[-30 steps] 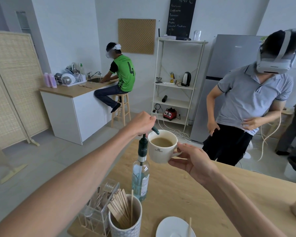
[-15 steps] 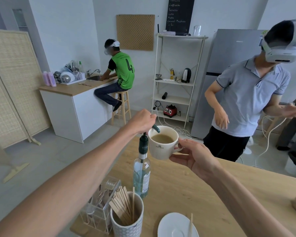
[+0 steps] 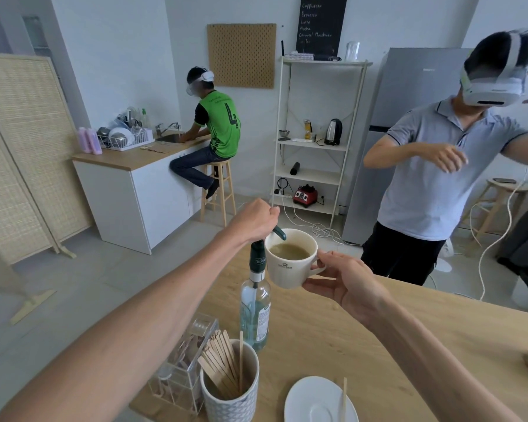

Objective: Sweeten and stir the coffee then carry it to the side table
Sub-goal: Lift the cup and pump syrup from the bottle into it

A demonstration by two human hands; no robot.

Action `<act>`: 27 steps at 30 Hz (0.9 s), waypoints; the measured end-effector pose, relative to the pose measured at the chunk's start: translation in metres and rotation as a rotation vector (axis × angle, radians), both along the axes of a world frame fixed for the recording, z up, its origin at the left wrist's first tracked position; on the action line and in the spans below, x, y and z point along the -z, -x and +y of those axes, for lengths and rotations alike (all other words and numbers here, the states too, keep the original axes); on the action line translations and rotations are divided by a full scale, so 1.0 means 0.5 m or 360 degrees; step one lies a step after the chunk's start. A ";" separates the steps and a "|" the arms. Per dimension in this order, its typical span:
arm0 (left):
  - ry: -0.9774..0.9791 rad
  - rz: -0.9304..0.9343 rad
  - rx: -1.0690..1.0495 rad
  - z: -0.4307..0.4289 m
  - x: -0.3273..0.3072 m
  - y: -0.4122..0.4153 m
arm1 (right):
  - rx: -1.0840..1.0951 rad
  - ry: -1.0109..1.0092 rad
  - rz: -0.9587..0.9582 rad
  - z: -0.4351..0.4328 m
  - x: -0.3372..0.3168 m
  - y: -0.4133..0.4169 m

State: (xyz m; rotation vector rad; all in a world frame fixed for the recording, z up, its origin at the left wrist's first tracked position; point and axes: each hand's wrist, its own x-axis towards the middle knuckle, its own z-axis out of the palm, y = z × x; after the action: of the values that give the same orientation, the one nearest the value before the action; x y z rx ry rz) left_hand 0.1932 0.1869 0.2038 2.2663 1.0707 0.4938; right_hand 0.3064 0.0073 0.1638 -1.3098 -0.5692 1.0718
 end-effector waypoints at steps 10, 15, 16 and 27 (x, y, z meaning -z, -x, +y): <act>0.0012 0.0076 -0.0013 -0.008 -0.016 0.004 | -0.0003 0.0004 -0.0011 -0.001 0.005 -0.004; 0.0021 -0.0031 -0.0020 -0.014 -0.029 0.006 | 0.0011 -0.0002 0.0006 -0.008 0.001 -0.008; 0.0024 -0.0045 -0.0017 -0.016 -0.031 0.005 | 0.0012 -0.0002 0.0007 -0.009 0.001 -0.008; -0.0090 -0.0719 -0.0208 -0.068 -0.023 0.030 | 0.0012 -0.0006 0.0033 -0.019 -0.004 -0.006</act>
State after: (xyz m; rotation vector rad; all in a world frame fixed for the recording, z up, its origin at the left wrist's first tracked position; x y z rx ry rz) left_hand 0.1784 0.1531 0.2153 1.9986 0.9786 1.0433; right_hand 0.3095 -0.0023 0.1656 -1.2950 -0.5500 1.0765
